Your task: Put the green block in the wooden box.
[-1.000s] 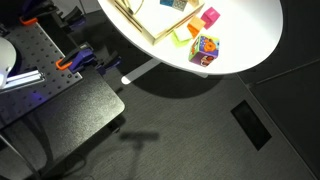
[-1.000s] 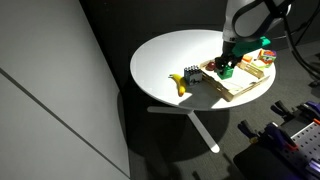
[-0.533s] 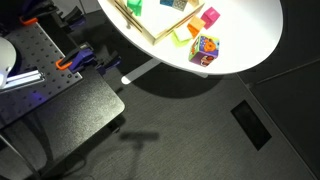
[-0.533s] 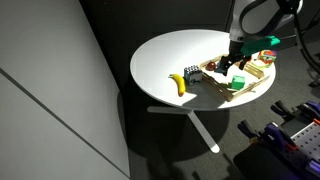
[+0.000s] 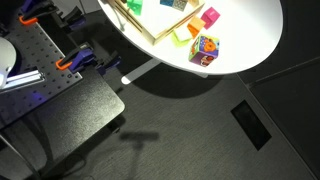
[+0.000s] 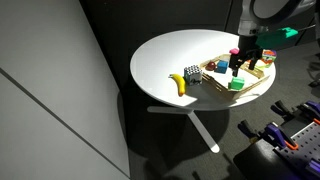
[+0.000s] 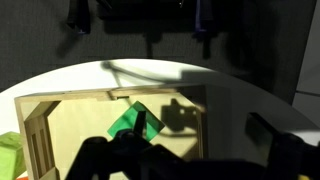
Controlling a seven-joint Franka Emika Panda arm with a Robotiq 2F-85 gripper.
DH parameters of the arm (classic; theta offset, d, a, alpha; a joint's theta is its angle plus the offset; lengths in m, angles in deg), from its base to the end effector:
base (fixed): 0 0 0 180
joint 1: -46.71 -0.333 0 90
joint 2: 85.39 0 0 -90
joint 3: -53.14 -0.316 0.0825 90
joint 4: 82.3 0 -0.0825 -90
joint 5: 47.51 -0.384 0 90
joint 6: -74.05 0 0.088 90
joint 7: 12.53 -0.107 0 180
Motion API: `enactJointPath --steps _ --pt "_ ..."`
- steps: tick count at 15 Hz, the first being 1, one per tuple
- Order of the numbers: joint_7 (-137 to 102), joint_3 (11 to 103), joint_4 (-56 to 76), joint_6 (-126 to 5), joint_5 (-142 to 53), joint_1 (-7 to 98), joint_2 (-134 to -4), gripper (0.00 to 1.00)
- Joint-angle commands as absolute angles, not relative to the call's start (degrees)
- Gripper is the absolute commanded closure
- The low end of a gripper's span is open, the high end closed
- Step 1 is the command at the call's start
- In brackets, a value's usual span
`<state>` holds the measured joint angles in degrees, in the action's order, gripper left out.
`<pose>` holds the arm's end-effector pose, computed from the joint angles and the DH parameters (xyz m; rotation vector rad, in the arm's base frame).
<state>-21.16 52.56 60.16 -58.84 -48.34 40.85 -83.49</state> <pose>0.4458 0.0506 0.2597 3.1087 -0.0764 -0.3116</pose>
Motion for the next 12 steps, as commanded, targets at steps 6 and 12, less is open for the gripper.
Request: enactJointPath --steps 6,12 --pt "-19.51 51.98 65.83 -60.47 -50.22 42.46 -94.41 0.00" --pt "-20.89 51.53 64.82 -59.44 -49.37 42.48 -93.38 0.00"
